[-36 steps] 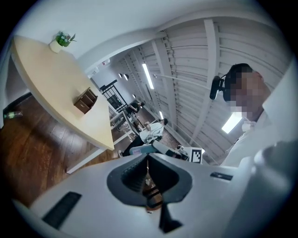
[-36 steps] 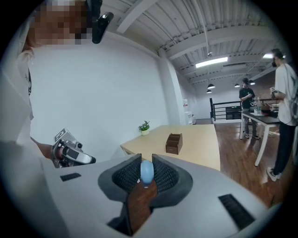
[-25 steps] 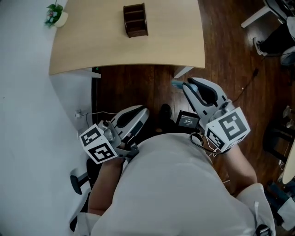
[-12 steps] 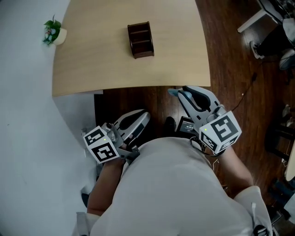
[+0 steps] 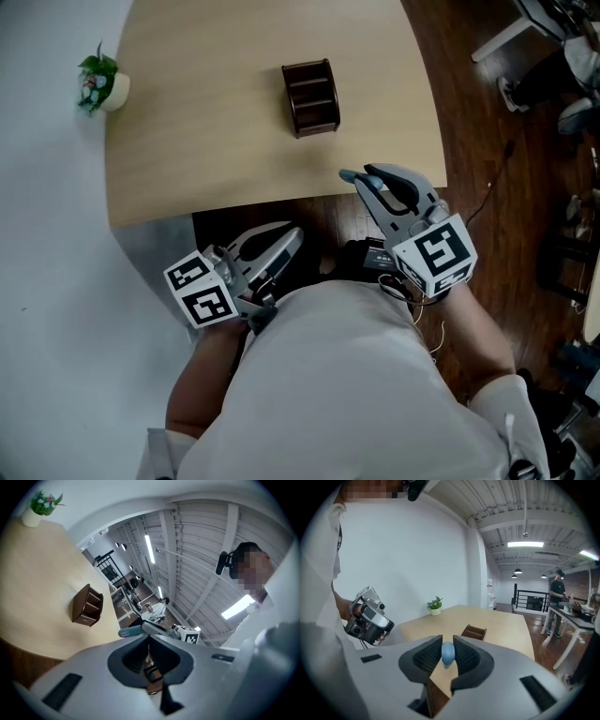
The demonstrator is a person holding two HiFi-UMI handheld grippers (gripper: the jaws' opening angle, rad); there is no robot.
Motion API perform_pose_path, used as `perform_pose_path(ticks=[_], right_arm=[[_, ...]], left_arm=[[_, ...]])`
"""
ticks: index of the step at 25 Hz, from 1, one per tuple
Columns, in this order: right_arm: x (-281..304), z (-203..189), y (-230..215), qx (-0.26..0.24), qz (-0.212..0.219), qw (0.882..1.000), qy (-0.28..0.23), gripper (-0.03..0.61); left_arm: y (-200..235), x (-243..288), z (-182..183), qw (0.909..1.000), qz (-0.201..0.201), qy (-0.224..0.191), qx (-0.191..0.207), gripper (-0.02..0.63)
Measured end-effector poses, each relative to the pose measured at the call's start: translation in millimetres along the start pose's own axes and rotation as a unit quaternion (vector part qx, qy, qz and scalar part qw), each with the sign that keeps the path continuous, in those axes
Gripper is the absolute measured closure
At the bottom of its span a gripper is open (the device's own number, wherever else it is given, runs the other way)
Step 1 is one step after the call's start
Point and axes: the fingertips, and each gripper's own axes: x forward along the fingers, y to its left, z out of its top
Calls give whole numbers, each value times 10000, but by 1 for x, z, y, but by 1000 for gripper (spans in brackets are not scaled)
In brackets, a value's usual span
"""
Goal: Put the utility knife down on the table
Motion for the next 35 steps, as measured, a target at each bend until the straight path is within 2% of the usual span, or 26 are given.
perform_pose_path(ticks=[5, 8, 13, 17, 24, 32, 35], right_arm=[[42, -3, -1, -755, -25, 9970, 192, 508], [64, -14, -10, -1541, -5, 9875, 336, 508], [116, -26, -16, -2221, 271, 9730, 568, 508], [140, -28, -21, -2473, 476, 9660, 581, 508], [179, -40, -27, -3105, 745, 9454, 645, 506], [204, -72, -23, -3918, 810, 9133, 763, 506], [207, -80, -20, -4023, 842, 9083, 779, 506]], left_arm=[[11, -9, 9, 10000, -71, 43, -3, 611], [12, -8, 7, 10000, 0, -28, -12, 611], [28, -15, 16, 9993, 244, -249, -106, 611], [36, -16, 27, 9977, 488, -443, -141, 611], [45, -5, 38, 9949, 773, -594, -254, 611], [55, 6, 41, 9932, 927, -600, -364, 611], [57, 10, 43, 9935, 908, -578, -376, 611]])
